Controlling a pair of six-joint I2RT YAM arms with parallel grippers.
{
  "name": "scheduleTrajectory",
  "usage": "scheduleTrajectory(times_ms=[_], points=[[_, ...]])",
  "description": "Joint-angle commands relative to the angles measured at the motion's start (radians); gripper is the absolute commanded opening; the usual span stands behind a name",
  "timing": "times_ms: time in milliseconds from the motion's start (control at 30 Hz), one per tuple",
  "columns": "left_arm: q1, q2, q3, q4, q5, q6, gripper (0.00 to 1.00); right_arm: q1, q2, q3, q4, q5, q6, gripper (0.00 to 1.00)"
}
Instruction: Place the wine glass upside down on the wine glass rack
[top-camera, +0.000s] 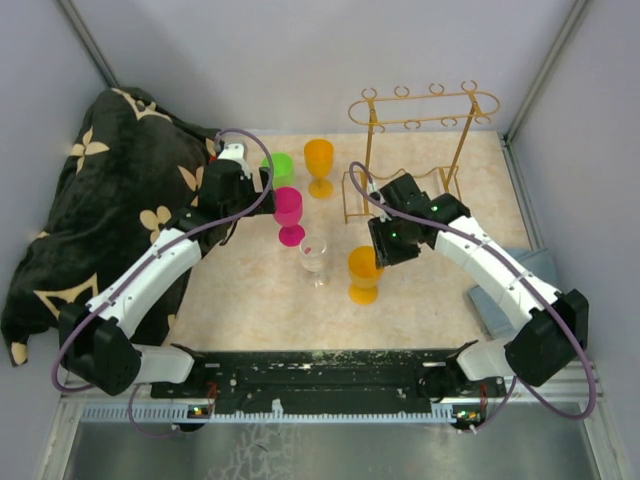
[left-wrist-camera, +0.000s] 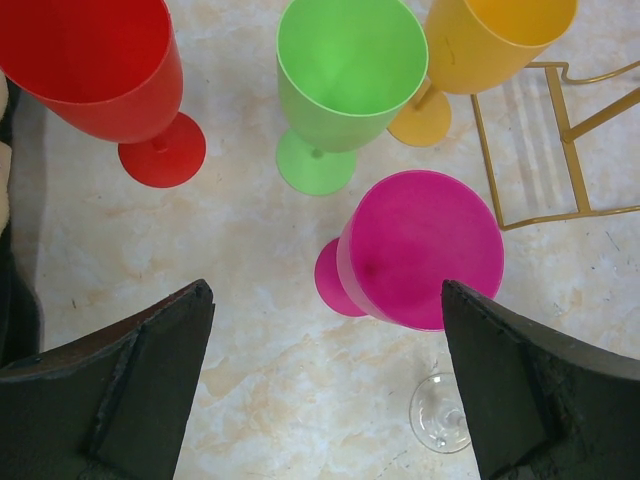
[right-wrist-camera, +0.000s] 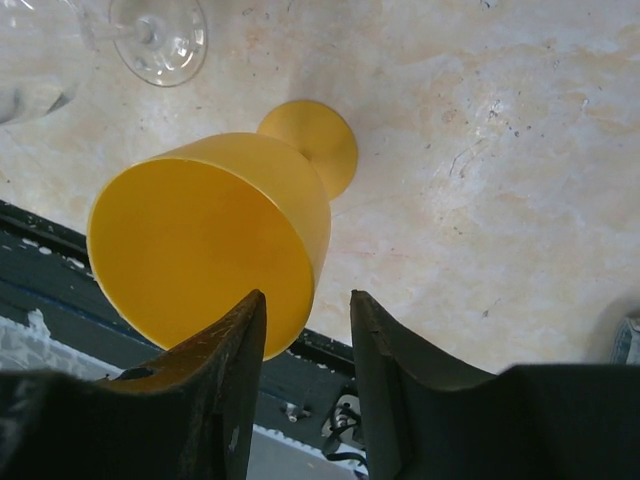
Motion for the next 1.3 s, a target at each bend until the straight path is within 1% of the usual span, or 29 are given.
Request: scheduleTrajectory(times_ms=[0,100,367,433,533,567,800,967,1067,1167,1267], points=[[0.004,0.013,-0.002,-0.003,0.008,-0.002,1.0,0.02,-0.008,-0.006,0.042,0.036,-0.018,0.36],[0.003,0.01,0.001,-0.003,0.004,0.003,1.0,0.022,0.005,-0.011,0.054,0.034,-0.017,0.27],[0.005,0.004,-0.001,-0.005,-0.001,0.006,1.0,0.027,0.034,-0.017,0.078,0.035,-0.022,0.26],[0.005,0.001,-0.005,-0.006,-0.004,0.004,1.0,0.028,0.041,-0.02,0.085,0.034,-0.023,0.2],[0.005,-0.002,-0.009,-0.006,-0.001,0.005,1.0,0.029,0.047,-0.023,0.089,0.036,-0.026,0.02],[0.005,-0.002,-0.009,-0.006,0.001,0.005,1.0,0.029,0.047,-0.022,0.088,0.041,-0.026,0.0],[0.004,-0.004,-0.002,-0.005,0.013,0.001,1.0,0.029,0.02,0.006,0.065,0.102,-0.002,0.0],[0.003,-0.009,0.013,-0.002,0.035,0.005,0.99,0.029,-0.016,0.096,0.006,0.264,0.017,0.0],[0.003,-0.007,0.031,-0.004,0.058,0.012,0.96,0.029,-0.051,0.15,-0.001,0.374,0.026,0.0],[0.005,0.002,0.074,-0.029,0.094,-0.006,0.94,0.029,-0.115,0.155,0.081,0.421,0.013,0.0],[0.004,0.012,0.13,-0.054,0.135,-0.025,0.93,0.027,-0.184,0.142,0.202,0.401,0.028,0.0]])
